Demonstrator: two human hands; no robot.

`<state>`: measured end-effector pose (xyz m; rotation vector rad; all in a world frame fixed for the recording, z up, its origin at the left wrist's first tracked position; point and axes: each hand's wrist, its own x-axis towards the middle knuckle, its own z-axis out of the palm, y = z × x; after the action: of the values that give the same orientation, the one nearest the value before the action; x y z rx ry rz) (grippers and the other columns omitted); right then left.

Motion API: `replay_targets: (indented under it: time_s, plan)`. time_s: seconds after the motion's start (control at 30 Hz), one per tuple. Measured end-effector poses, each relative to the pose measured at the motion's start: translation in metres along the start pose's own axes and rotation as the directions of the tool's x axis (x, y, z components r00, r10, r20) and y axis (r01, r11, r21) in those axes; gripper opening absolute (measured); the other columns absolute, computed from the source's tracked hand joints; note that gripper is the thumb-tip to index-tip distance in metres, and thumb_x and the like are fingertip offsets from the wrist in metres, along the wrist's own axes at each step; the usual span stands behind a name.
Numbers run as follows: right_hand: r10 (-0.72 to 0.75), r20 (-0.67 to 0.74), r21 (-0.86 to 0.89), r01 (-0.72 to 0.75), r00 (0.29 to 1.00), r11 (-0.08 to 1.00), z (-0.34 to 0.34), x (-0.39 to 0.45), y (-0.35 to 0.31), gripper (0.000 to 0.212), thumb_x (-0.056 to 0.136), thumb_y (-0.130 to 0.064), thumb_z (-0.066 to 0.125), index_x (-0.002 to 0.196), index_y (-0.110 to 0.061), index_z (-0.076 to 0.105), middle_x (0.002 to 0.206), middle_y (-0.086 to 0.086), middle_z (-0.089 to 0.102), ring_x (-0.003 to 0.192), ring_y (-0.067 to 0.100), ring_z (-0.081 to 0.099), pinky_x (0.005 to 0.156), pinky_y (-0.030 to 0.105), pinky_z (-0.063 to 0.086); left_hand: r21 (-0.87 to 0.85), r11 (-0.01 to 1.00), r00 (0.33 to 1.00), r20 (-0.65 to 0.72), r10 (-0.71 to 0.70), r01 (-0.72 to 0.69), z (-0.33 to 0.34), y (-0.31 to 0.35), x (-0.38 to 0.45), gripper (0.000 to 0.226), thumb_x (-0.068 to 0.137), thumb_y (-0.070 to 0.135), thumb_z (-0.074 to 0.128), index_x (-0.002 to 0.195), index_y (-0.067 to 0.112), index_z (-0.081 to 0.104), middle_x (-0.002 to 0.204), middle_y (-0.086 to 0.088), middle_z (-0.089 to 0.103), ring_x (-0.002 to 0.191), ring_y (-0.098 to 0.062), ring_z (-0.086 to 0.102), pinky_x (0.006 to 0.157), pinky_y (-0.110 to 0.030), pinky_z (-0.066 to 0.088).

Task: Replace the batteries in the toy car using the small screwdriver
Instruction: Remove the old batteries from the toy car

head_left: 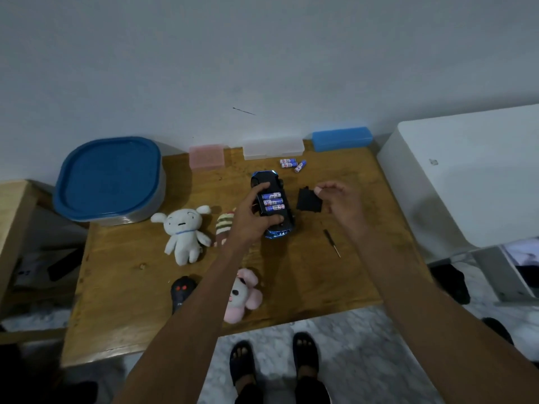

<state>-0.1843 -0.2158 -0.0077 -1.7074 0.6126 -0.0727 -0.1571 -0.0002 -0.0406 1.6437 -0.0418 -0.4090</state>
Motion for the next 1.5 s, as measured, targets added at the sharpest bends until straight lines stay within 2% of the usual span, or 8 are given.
replay_targets:
  time_s: [0.1,0.23,0.4,0.57,0.87,1.13,1.3,1.5]
  plan:
    - [0.007,-0.013,-0.05,-0.007,1.0,0.999,-0.013,0.0,0.026,0.012,0.087,-0.007,0.074,0.085,-0.019,0.075,0.086,-0.006,0.073,0.082,0.005,0.067,0.077,0.021,0.052,0.009,1.0,1.0,-0.015,-0.001,0.001,0.008,-0.002,0.003,0.084,0.07,-0.004,0.085,0.139,0.032,0.053,0.133,-0.004,0.058,0.113,-0.023,0.063,0.087,-0.043,0.062]
    - [0.04,-0.014,-0.229,-0.042,0.999,0.972,-0.014,-0.004,0.061,0.024,0.082,-0.008,0.078,0.069,-0.029,0.074,0.077,-0.005,0.073,0.077,0.01,0.066,0.068,0.022,0.048,0.024,1.0,1.0,0.011,-0.002,0.001,0.019,-0.004,0.006,0.086,0.072,-0.006,0.083,0.142,0.033,0.051,0.136,-0.003,0.055,0.114,-0.021,0.063,0.084,-0.035,0.062]
    - [0.088,0.005,-0.374,-0.08,0.996,0.924,-0.005,-0.009,0.083,0.003,0.083,-0.013,0.079,0.084,-0.015,0.08,0.084,0.002,0.074,0.078,0.014,0.065,0.059,0.01,0.044,0.045,0.999,1.0,0.028,-0.01,0.009,0.029,-0.012,0.011,0.088,0.071,-0.005,0.084,0.143,0.033,0.051,0.142,-0.004,0.052,0.119,-0.021,0.06,0.082,-0.025,0.06]
    - [0.089,-0.028,-0.537,-0.09,0.996,0.839,-0.001,-0.011,0.091,0.013,0.081,-0.029,0.081,0.093,-0.023,0.08,0.095,0.0,0.076,0.087,0.018,0.07,0.081,0.035,0.059,0.018,1.0,0.998,0.056,-0.024,0.023,0.031,-0.013,0.013,0.093,0.071,-0.008,0.083,0.147,0.032,0.047,0.142,-0.003,0.051,0.12,-0.02,0.058,0.075,-0.018,0.058]
    - [-0.156,-0.065,-0.29,0.131,0.986,0.948,0.015,0.004,0.023,0.01,0.09,-0.022,0.073,0.099,-0.018,0.075,0.094,-0.008,0.074,0.086,0.002,0.067,0.073,0.013,0.049,0.054,0.998,0.998,0.064,0.007,-0.011,0.029,-0.011,0.019,0.096,0.071,-0.004,0.086,0.148,0.034,0.044,0.146,-0.005,0.049,0.123,-0.023,0.058,0.082,-0.024,0.06]
    - [-0.105,0.024,-0.468,0.104,0.994,0.878,0.047,0.01,-0.003,0.012,0.089,-0.02,0.074,0.1,-0.015,0.079,0.103,0.001,0.077,0.093,0.014,0.072,0.084,0.03,0.059,0.015,1.0,0.994,0.11,0.007,-0.008,0.027,-0.004,0.012,0.104,0.067,-0.007,0.088,0.152,0.023,0.038,0.138,-0.002,0.052,0.116,-0.013,0.061,0.078,-0.024,0.059]
    - [-0.046,-0.038,-0.514,0.02,0.998,0.857,0.059,0.006,-0.013,0.016,0.091,-0.016,0.072,0.104,-0.011,0.078,0.108,0.005,0.076,0.096,0.017,0.07,0.077,0.024,0.055,0.06,0.998,0.987,0.16,0.0,-0.01,0.022,-0.003,0.009,0.112,0.064,-0.005,0.091,0.155,0.028,0.034,0.138,0.003,0.053,0.12,-0.015,0.059,0.084,-0.03,0.061]
    - [0.016,-0.064,-0.447,-0.043,0.998,0.894,0.066,0.001,-0.02,0.017,0.093,-0.018,0.07,0.106,-0.009,0.076,0.11,0.008,0.074,0.091,0.017,0.068,0.07,0.021,0.052,0.053,0.998,0.986,0.164,0.015,-0.024,0.015,-0.002,0.005,0.108,0.066,-0.009,0.088,0.154,0.022,0.035,0.128,0.02,0.051,0.106,0.005,0.061,0.077,-0.02,0.057]
